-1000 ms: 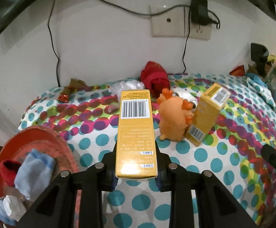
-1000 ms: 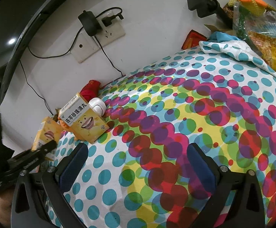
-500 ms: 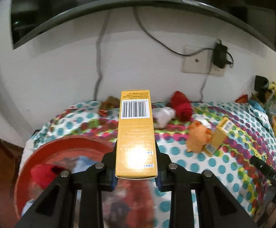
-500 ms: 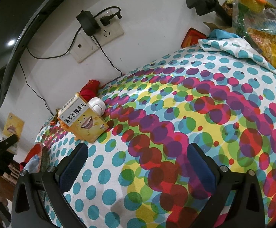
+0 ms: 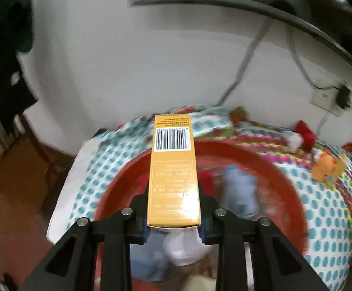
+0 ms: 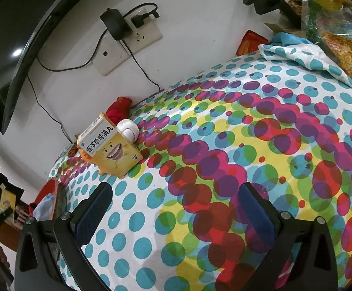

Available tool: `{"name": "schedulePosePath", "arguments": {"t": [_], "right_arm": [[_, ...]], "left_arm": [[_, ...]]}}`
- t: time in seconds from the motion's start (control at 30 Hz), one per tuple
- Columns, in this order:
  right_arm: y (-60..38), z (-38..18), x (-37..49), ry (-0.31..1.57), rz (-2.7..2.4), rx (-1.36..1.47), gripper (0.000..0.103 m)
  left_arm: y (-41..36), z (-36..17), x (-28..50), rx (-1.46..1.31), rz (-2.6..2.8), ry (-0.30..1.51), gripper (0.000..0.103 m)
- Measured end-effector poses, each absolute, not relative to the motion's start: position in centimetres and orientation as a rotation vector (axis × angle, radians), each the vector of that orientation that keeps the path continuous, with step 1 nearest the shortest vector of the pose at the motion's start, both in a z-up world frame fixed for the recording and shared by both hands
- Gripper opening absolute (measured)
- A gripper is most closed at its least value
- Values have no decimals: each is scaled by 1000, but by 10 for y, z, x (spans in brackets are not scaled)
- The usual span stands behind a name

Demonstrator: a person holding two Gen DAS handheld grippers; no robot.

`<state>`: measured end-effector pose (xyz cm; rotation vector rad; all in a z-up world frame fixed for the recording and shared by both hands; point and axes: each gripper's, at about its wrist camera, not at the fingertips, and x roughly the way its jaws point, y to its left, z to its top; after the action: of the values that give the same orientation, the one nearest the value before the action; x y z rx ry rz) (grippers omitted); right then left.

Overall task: Organize objects
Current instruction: 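Carry the yellow box into the red tray and open the left gripper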

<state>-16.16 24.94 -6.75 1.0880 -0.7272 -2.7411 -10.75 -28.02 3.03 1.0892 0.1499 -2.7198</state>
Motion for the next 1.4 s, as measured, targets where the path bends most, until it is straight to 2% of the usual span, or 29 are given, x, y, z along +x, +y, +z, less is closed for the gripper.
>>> {"name": "schedulePosePath", "arguments": {"t": [0.2,0.5,1.0,1.1,1.17,1.2,1.23,1.4], "right_arm": [[250,-67,-161,-729,-2738,1090,103],[249,-68,-160,-736,-2731,1094,103],[251,-67,-160,-736,-2728,1094,103],[252,-67,-160,-737,-2725,1095,103],[252,-66,-159,-738,-2726,1095,103],[252,-66,-159,-738,-2726,1095,103],[252,-66,-159,-736,-2725,1095,103],[254,-66,-159,-734,-2721,1098,103]], "left_arm": [[-320,12,-99,1122,-2658,170,29],[-325,-17,-120,1215,-2619,81,29],[-329,-46,-123,1295,-2580,88,29],[-331,-48,-124,1304,-2582,106,36],[-329,-46,-124,1315,-2603,93,48],[-326,-42,-123,1295,-2608,66,63],[-322,-35,-118,1247,-2638,52,71],[-312,16,-89,1006,-2775,118,71]]}}
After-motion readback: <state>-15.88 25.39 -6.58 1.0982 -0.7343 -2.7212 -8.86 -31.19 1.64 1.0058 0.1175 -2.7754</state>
